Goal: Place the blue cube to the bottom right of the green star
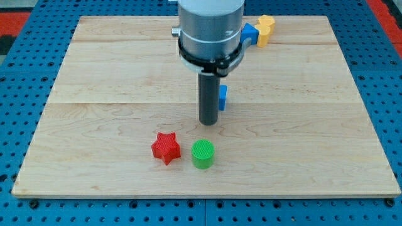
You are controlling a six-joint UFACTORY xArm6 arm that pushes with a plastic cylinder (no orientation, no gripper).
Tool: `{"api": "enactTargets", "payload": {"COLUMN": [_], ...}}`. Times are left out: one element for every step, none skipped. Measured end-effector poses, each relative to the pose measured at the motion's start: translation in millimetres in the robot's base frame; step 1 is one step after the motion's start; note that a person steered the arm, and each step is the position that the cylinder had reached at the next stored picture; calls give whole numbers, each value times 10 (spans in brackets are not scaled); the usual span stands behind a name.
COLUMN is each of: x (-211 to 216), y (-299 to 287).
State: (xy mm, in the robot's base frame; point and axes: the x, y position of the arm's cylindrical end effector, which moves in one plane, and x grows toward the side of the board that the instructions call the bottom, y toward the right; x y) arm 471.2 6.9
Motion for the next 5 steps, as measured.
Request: {"api": "enactTargets", "payload": {"x": [-283, -394, -793, -1211, -1579], "y": [72, 533, 637, 540, 338]}}
